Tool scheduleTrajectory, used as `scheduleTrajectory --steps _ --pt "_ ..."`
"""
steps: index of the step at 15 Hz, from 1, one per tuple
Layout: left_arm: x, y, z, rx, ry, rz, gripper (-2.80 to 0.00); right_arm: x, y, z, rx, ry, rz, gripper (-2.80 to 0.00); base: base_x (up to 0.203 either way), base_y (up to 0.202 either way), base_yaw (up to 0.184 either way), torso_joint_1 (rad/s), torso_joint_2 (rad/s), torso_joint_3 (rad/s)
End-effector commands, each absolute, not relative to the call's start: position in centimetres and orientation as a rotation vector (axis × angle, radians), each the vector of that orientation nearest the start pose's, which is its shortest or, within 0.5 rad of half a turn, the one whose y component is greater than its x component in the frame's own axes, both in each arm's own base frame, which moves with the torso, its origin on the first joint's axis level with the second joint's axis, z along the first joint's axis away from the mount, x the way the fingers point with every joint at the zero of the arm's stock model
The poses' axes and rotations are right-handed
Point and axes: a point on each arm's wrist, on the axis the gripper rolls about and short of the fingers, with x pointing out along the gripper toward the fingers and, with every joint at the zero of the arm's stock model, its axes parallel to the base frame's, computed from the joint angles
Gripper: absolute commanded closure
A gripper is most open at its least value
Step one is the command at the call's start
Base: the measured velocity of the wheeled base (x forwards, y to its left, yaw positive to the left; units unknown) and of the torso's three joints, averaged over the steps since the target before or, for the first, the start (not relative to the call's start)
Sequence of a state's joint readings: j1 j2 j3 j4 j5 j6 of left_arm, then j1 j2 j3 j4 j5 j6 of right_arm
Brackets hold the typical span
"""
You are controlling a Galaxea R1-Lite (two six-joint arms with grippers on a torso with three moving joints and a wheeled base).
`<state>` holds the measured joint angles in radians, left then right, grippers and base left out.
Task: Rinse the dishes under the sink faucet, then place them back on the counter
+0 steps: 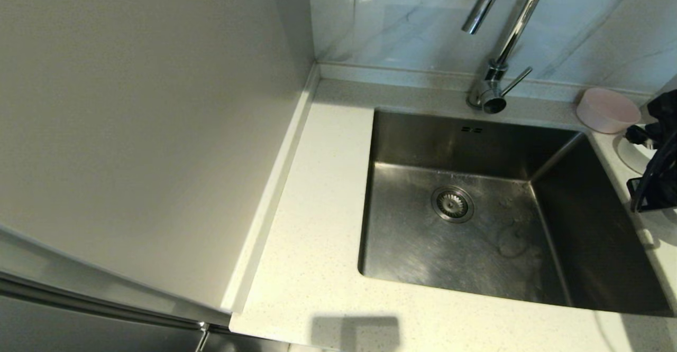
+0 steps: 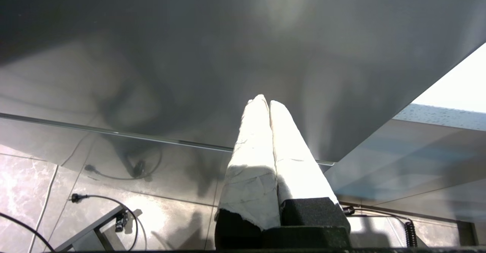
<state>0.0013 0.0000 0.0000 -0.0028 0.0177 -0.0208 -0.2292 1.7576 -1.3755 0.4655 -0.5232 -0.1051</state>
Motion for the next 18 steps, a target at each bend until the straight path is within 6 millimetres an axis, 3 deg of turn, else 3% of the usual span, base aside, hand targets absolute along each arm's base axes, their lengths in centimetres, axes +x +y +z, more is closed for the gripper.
scheduleTrajectory --steps 1,2,3,8,11,15,18 --pt "-2.3 0.0 7.6 -0.022 -0.006 0.02 0.0 31.7 -9.2 21.0 -0.222 0.923 -0.674 0.0 0.0 0.0 0.0 0.0 0.0 0.0" --pt "-2.3 0.0 7.6 -0.022 -0.006 0.02 0.0 32.0 -9.5 20.9 -0.219 0.913 -0.682 0.0 0.0 0.0 0.0 0.0 0.0 0.0" --pt "-2.3 0.0 7.6 -0.022 -0.006 0.02 0.0 32.3 -9.8 20.9 -0.216 0.906 -0.69 -2.8 0.0 0.0 0.0 0.0 0.0 0.0" --pt "-2.3 0.0 7.6 -0.022 -0.006 0.02 0.0 33.1 -10.6 21.9 -0.201 0.858 -0.715 -2.8 0.0 0.0 0.0 0.0 0.0 0.0" --pt "-2.3 0.0 7.6 -0.022 -0.006 0.02 0.0 32.8 -10.7 23.7 -0.185 0.79 -0.732 -2.8 0.0 0.0 0.0 0.0 0.0 0.0" --pt "-2.3 0.0 7.6 -0.022 -0.006 0.02 0.0 29.1 -9.6 27.4 -0.161 0.681 -0.697 -2.8 0.0 0.0 0.0 0.0 0.0 0.0" --pt "-2.3 0.0 7.6 -0.021 -0.007 0.02 0.0 25.4 -7.5 29.5 -0.147 0.604 -0.541 -2.8 0.0 0.0 0.0 0.0 0.0 0.0"
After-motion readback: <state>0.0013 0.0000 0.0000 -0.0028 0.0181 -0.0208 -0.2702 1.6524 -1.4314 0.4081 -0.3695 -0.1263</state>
